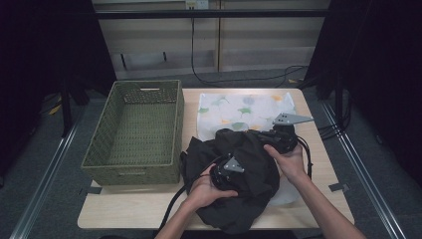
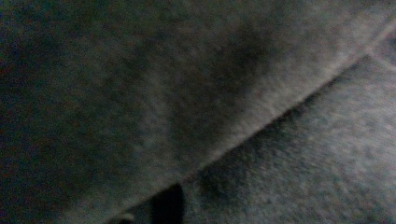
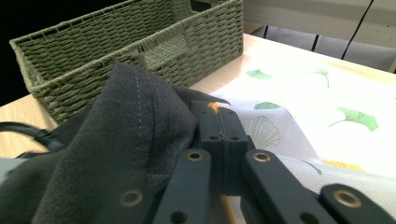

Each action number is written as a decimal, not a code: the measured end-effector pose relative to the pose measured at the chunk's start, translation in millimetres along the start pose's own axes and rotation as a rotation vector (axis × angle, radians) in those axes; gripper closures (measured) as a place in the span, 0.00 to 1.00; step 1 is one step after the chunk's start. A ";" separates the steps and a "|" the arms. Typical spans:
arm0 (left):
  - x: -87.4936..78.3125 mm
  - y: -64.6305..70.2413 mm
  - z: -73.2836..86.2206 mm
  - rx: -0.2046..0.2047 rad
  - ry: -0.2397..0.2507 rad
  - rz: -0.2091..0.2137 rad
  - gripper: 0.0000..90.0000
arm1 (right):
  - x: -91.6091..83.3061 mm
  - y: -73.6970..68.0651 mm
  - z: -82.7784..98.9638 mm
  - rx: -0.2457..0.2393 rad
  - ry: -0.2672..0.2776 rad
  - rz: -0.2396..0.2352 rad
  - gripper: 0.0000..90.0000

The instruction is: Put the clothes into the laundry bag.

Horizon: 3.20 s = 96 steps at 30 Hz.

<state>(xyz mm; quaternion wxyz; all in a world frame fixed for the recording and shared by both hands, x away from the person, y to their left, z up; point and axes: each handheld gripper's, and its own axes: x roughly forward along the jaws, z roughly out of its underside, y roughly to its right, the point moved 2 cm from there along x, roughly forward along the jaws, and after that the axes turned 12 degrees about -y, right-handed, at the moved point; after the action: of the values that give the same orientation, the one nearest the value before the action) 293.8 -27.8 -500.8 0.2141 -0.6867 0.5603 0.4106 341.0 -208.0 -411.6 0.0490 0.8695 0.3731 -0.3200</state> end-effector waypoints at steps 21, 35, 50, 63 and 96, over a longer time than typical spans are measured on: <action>-111.8 -14.8 0.0 0.107 0.401 -0.014 0.24 | -1.9 16.8 8.3 0.045 -0.003 0.030 1.00; -61.9 -65.5 -41.5 0.080 0.273 -0.020 0.29 | -1.9 14.8 7.5 0.034 -0.006 0.020 1.00; -12.8 -33.1 -46.7 0.162 0.175 0.042 0.94 | -6.9 7.5 0.6 0.009 0.022 0.011 1.00; 4.1 -45.6 -40.1 0.062 0.135 -0.047 0.85 | -25.1 4.5 14.4 0.020 -0.002 0.039 1.00; -23.7 -90.2 14.2 -0.140 0.074 -0.104 0.66 | -33.3 2.3 47.1 0.029 -0.052 0.042 1.00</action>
<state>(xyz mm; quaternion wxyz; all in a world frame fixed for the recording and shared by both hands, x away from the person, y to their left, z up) 373.6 22.3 -504.8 0.1660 -0.7428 0.5014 0.4114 300.9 -245.5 -429.4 0.0526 0.8691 0.3487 -0.3469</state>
